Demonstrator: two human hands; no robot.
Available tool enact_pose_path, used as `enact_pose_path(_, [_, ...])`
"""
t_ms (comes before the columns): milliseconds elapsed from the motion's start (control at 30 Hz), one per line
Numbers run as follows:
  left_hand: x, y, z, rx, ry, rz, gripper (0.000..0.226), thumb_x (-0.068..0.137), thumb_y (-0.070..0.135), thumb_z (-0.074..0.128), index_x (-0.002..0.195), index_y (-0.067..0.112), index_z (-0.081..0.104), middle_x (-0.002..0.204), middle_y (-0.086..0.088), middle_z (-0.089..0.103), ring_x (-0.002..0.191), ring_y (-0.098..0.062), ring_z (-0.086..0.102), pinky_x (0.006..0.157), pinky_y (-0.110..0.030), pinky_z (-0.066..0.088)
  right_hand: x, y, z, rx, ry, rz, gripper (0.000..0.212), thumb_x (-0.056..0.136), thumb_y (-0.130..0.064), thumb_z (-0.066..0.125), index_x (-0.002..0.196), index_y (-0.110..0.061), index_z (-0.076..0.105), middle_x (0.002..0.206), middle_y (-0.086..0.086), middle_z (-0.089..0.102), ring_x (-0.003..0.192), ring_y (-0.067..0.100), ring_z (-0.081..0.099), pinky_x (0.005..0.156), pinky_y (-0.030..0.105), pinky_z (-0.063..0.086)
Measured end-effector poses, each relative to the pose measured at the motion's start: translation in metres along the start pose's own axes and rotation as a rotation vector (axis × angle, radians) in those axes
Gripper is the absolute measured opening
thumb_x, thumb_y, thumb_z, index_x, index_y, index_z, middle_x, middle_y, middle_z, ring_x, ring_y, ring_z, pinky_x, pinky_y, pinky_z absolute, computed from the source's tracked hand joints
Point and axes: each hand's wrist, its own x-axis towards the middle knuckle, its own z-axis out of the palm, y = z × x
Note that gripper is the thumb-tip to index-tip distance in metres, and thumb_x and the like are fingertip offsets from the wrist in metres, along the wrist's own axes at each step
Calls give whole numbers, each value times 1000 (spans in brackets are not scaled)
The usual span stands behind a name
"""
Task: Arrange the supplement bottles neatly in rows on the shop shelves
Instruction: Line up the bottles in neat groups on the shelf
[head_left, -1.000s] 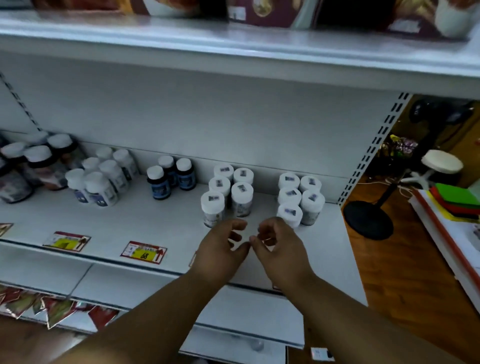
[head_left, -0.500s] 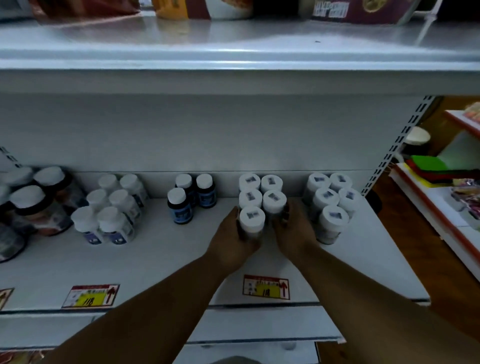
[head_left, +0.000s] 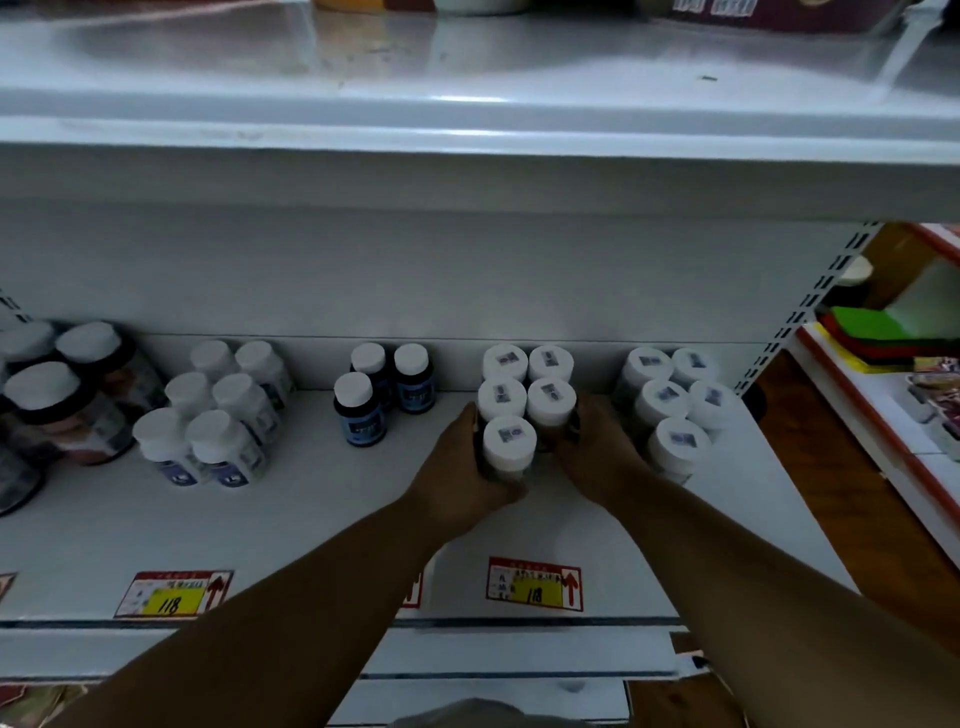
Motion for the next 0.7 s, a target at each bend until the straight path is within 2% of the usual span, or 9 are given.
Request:
enact_pose_path(67, [4,1,-1,12,-17,5,100,50,30,93,136,29,43,134,11,58,123,-7,55,105,-44,46,2,3,-2,-8,-21,7,32,89,-12,65,118,-23,56,113,-8,63,109,9,57,85,20,45])
enact_pose_path(133, [8,2,-1,51,-44,12,109,46,33,93,140,30,39,135,12,55,124,-6,53,106,-42,46,2,4,-4,-6,-29,-7,33,90,-10,63,116,-26,52,112,-10,59,108,6,55,77,8,39])
enact_pose_path(267, [10,1,2,67,-51,19,103,52,26,93,138,31,37,137,12,53,125,-2,51,109,-37,42,5,5,-6,-9,-57,-36,39,91,-6,62,117,-31,49,114,-14,55,111,2,51,76,2,38])
enact_pose_path(333, [9,-1,3,73,-54,14,105,54,26,91,141,30,34,139,11,51,127,-3,49,110,-36,41,6,7,-6,-24,-79,-23,41,90,-7,62,124,-27,51,120,-12,57,114,3,50,84,6,38])
enact_pose_path(400, [10,-4,3,91,-73,6,113,53,35,90,147,29,28,142,11,48,130,-5,47,111,-39,41,9,9,-8,-27,-102,11,44,90,-11,63,129,-26,49,128,-7,58,119,7,51,93,20,41])
enact_pose_path(467, [8,-8,2,118,-86,-21,121,52,47,90,150,29,22,144,11,46,132,-7,46,109,-42,42,7,11,-9,3,-113,29,43,90,-17,65,127,-32,48,129,-8,58,119,7,52,97,27,42])
enact_pose_path(533, [2,-11,0,142,-68,-42,115,55,52,89,149,26,27,142,10,49,128,-6,49,106,-40,45,-3,15,-5,-16,-30,80,35,90,-28,66,119,-34,47,125,-8,57,112,8,54,93,29,46])
enact_pose_path(600, [-9,-12,-2,161,13,-61,101,60,55,86,143,23,38,137,8,54,121,-6,54,102,-36,48,-22,19,5,-134,125,135,37,89,-33,66,121,-28,48,123,-4,54,108,12,55,88,30,49])
enact_pose_path(700, [-20,-8,-5,217,81,-65,81,66,50,84,133,24,48,127,8,59,110,-6,57,92,-26,47,-46,15,22,-176,146,40,43,84,-31,70,123,-25,51,117,-8,52,97,5,55,76,16,45])
